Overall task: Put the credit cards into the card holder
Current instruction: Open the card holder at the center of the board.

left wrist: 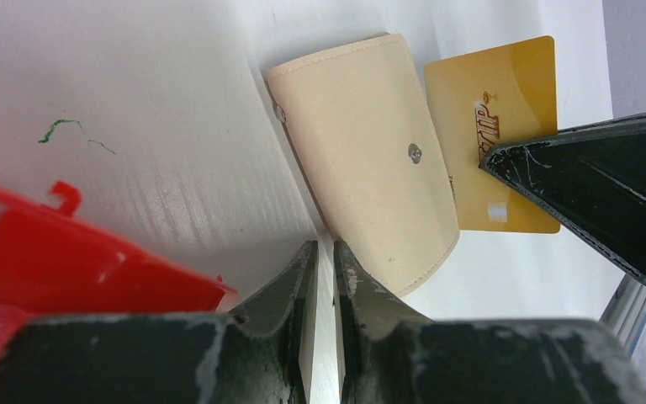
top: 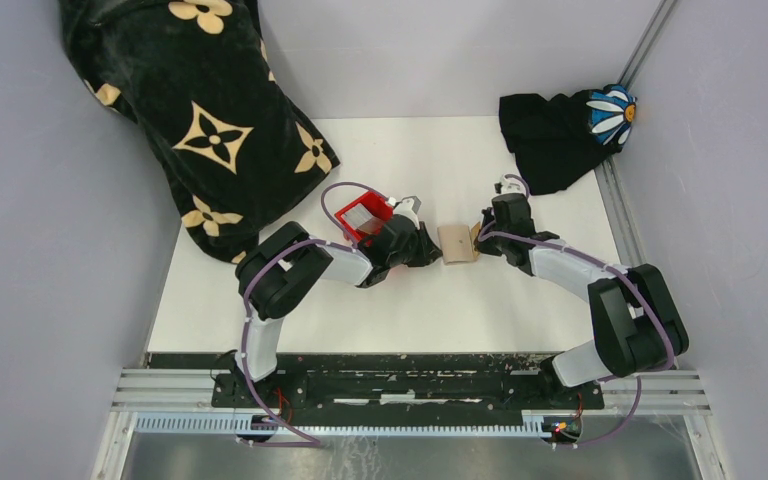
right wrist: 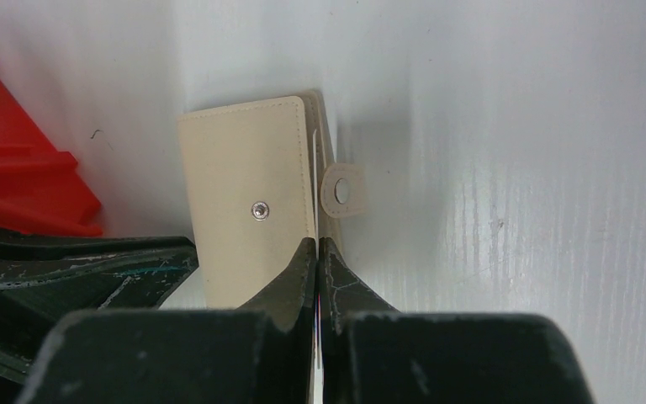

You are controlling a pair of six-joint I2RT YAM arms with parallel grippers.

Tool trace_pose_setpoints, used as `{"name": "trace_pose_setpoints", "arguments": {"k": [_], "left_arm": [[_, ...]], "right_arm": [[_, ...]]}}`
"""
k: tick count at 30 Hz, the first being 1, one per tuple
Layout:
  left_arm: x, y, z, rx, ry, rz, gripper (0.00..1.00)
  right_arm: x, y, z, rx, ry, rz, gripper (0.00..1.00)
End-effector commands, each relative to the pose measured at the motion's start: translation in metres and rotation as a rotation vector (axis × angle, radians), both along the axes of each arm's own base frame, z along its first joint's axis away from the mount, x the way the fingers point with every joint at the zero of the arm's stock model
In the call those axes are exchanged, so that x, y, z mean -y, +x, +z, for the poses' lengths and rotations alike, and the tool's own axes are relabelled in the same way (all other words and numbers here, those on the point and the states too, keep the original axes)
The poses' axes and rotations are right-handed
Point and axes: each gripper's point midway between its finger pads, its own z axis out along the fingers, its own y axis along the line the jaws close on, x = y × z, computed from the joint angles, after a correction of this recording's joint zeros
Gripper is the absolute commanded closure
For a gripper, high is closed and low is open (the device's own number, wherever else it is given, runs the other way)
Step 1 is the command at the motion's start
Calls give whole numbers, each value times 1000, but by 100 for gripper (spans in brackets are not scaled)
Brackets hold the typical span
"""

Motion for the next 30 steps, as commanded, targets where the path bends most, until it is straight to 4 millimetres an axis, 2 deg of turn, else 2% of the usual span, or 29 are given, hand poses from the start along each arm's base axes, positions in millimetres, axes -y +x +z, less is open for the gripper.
{"name": "trace_pose_setpoints", "arguments": {"k": [1, 17, 30], "left_arm": [[-25, -21, -53, -81, 159, -8, 80], [-24, -21, -53, -80, 158, -8, 80], [-22, -19, -53, -79, 161, -12, 80]], "right_arm": [[-9, 11, 13, 59, 67, 0, 99], [-6, 10, -1, 28, 69, -2, 99], [0, 11, 8, 39, 39, -6, 99]]}}
